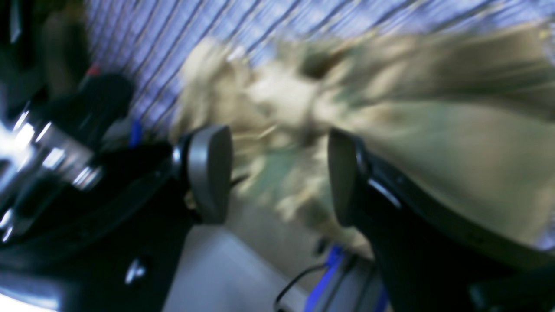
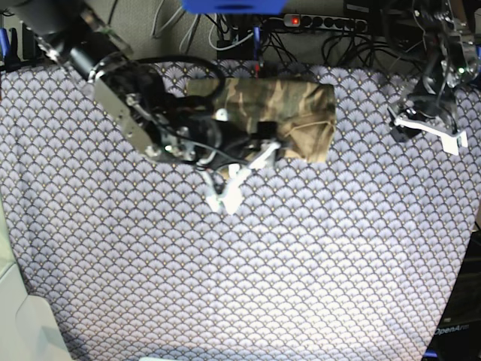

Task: Fold the T-shirt properly
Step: 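Release and regrip the bundle's edge with the right gripper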

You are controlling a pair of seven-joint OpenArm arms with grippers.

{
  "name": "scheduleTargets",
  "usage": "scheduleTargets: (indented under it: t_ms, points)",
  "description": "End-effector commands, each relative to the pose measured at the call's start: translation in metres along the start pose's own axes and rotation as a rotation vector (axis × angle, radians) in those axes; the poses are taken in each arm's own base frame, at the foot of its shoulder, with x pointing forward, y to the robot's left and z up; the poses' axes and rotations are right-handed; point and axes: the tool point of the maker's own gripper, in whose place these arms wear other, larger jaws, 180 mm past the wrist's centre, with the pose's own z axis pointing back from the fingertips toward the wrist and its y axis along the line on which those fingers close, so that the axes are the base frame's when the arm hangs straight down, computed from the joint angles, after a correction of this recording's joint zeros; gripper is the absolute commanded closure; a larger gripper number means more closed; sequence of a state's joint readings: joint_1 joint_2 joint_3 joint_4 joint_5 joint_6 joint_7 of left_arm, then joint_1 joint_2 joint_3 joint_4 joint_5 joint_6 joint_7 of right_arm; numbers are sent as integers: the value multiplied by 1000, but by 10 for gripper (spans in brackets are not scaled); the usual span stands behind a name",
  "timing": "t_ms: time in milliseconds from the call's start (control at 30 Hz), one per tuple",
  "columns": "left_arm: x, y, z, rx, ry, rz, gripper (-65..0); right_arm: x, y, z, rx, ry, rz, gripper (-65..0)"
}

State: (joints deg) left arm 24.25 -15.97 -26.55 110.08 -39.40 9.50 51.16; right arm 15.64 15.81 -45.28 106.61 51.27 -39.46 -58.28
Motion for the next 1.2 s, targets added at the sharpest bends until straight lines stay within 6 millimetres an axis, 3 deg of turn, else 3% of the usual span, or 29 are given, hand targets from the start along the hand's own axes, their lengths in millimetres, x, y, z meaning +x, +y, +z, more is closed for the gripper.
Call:
scheduleTargets:
  t_ms: [0, 133, 267, 367, 467, 633, 867, 1033, 1167]
  points:
    - [14, -10, 10, -28, -50, -27, -302, 14, 3, 7, 21, -46, 40, -365]
    - [15, -15, 16, -40, -62, -42, -302, 25, -20, 7, -16, -98, 92, -365]
    - [13, -4, 21, -21, -60, -17, -302, 29, -51, -6, -70, -113, 112, -365]
    - [17, -2, 29, -67, -68, 19, -302, 32, -65, -13, -75, -130, 150, -365]
    - [28, 6, 40, -97, -102, 35, -302, 27, -67, -15, -74, -130, 147, -365]
    - [40, 18, 47, -76, -142, 36, -302, 19, -35, -1, 8, -152, 186, -365]
    - [38, 20, 44, -73, -137, 45, -302, 21, 7, 28, 118, -218, 261, -365]
    - [38, 32, 43, 3, -139, -9, -302, -12, 42, 12, 201, -75, 342, -365]
    - [37, 40, 44, 50, -136, -93, -302, -22, 58, -3, 172, -21, 468, -366]
